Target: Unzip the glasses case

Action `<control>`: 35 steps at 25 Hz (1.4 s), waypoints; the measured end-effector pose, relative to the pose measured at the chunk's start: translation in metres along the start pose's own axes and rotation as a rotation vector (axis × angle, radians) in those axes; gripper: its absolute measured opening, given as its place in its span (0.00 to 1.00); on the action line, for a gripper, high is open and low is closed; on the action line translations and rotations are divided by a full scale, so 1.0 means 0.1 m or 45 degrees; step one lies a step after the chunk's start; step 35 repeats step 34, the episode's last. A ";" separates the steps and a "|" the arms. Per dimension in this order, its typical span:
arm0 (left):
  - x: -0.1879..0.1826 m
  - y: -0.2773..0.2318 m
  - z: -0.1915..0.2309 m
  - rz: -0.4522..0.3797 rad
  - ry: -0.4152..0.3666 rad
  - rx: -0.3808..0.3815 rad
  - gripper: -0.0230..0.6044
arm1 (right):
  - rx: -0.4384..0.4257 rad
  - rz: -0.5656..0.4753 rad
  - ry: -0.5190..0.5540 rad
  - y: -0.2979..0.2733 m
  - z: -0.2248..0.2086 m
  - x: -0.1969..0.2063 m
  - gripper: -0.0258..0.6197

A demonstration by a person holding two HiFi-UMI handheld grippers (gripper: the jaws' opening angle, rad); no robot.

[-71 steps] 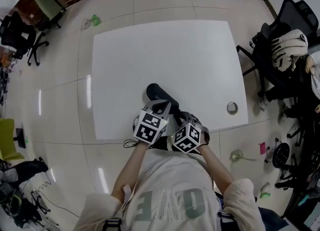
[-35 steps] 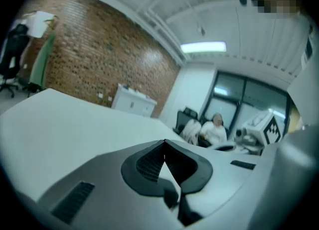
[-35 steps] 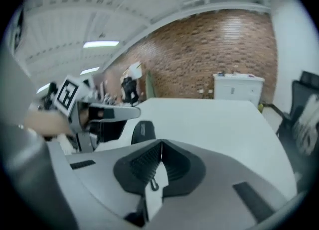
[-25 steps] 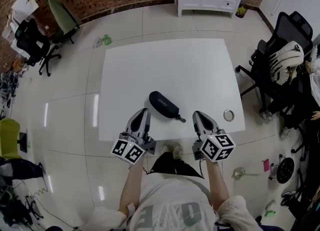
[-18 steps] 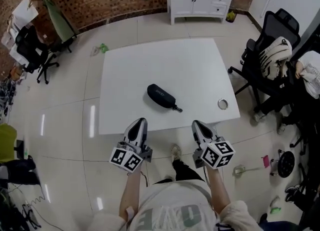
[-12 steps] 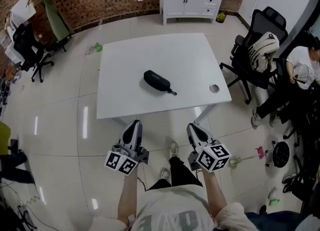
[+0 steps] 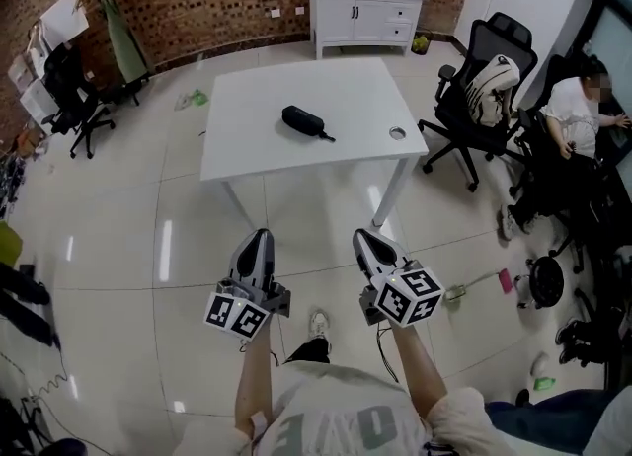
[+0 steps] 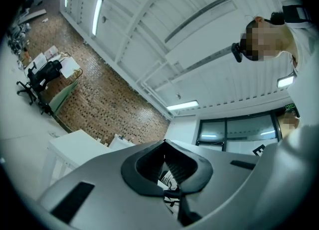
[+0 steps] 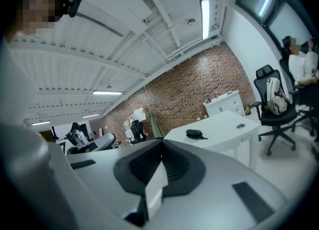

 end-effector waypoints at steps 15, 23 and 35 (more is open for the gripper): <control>-0.34 2.29 -2.03 0.117 -0.152 -0.065 0.04 | 0.010 -0.126 0.005 2.78 1.45 0.21 0.04; -0.48 2.80 -2.05 0.187 -0.150 -0.085 0.04 | 0.018 -0.113 0.043 2.97 1.95 0.43 0.04; -0.59 3.50 -2.50 0.159 -0.164 -0.088 0.04 | -0.027 -0.075 0.165 3.49 2.48 0.69 0.04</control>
Point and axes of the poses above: the fingertips, and each gripper's own axes: y backward along the fingers, z to its left, x out of its underside, the point moved 2 cm from there along y, backward along the fingers, and after that the axes turned 8 degrees about -z, right-handed, at the moved point
